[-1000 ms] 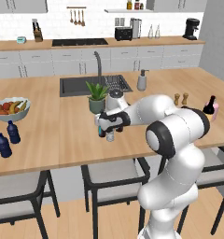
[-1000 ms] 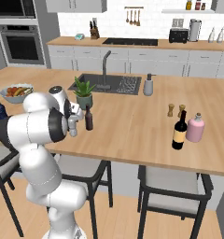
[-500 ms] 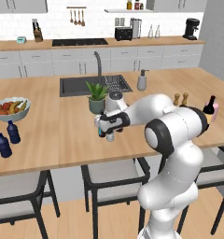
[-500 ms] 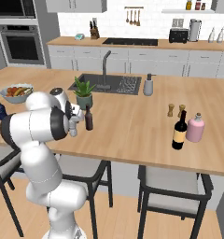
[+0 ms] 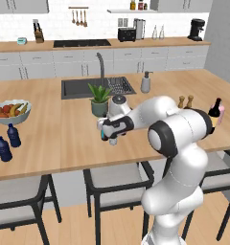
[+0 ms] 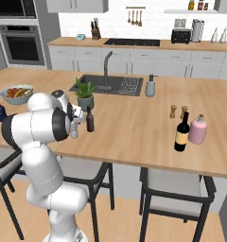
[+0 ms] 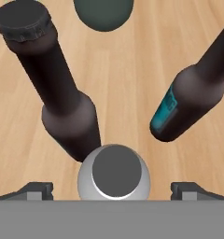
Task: Move the plastic bottles in the middle to the plastics group, and the glass bottles in the middle to the glass group.
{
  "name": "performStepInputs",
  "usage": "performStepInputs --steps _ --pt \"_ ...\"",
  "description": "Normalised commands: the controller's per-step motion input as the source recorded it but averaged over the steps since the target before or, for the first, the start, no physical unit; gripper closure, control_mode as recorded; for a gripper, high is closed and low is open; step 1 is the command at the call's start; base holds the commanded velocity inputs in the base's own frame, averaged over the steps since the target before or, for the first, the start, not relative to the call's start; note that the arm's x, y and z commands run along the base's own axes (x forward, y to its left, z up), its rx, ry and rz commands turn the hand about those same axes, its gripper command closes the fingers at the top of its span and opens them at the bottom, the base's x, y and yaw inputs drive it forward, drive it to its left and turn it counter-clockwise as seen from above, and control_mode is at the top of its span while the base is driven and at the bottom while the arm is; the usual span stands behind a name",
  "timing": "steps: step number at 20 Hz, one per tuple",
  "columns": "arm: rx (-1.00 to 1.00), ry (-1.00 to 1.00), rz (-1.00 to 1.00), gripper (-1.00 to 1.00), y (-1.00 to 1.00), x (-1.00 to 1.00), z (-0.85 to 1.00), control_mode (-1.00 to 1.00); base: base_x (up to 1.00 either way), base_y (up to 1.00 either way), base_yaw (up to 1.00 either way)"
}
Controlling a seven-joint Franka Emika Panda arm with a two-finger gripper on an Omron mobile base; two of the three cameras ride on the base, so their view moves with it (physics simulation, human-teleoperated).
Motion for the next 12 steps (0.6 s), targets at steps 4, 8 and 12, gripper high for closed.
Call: performStepInputs --steps 4,8,12 --pt "0.0 -0.03 0.0 -1.0 0.0 0.04 -0.02 -1.0 0.0 0.0 0.0" --pt "0.0 0.0 0.0 -1.0 0.0 0.0 0.0 -1.0 0.0 0.0 0.0" --pt "0.0 0.0 0.0 1.0 0.0 0.0 0.0 -1.0 0.0 0.0 0.0"
